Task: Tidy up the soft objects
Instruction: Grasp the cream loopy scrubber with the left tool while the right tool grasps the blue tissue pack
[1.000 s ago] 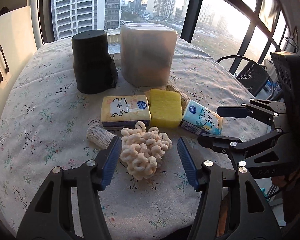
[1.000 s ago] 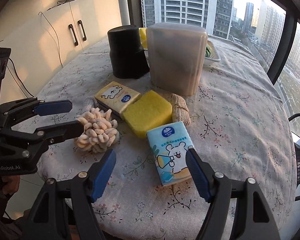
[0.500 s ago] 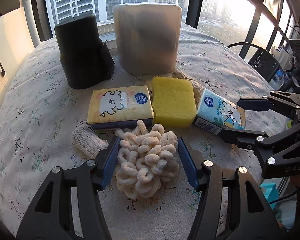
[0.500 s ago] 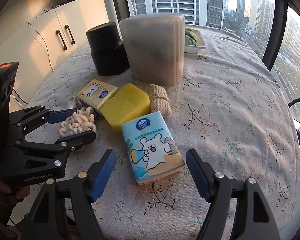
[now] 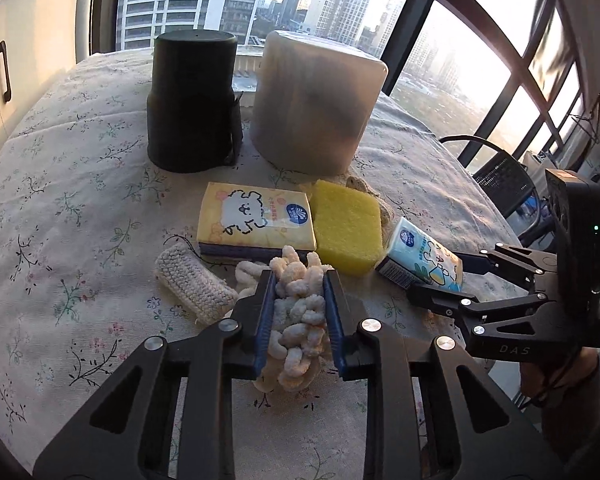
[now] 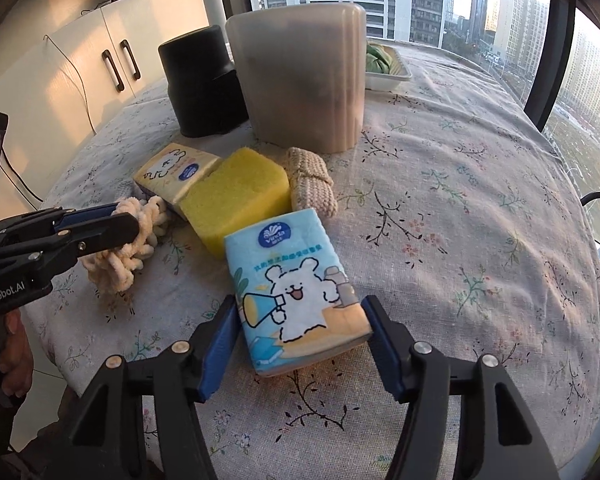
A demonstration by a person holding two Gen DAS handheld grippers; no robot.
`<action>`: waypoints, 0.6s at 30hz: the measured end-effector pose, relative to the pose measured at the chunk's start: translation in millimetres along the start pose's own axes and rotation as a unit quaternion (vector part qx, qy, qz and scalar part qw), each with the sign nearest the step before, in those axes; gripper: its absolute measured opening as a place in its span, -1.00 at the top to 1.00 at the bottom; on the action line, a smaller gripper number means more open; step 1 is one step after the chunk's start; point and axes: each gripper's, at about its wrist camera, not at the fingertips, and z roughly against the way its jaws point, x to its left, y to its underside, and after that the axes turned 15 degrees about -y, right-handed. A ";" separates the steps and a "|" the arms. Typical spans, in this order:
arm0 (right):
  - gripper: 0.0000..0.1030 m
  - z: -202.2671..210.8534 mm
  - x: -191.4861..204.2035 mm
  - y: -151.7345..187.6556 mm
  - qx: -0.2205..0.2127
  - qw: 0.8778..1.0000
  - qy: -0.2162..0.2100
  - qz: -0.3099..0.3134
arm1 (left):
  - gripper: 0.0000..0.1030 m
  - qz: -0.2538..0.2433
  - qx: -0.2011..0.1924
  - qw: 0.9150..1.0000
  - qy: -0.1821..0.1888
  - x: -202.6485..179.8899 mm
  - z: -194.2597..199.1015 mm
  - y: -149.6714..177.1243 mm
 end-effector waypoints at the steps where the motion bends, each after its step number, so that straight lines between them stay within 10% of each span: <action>1: -0.24 1.7 0.4 0.3 -0.002 1.000 0.003 -0.001 | 0.57 0.001 -0.002 1.000 0.000 0.6 2.6 0.1; 18: -0.23 42.7 -2.1 -14.5 -0.046 0.999 0.022 -0.009 | 0.57 0.038 -0.064 0.997 -0.030 26.8 47.1 -20.8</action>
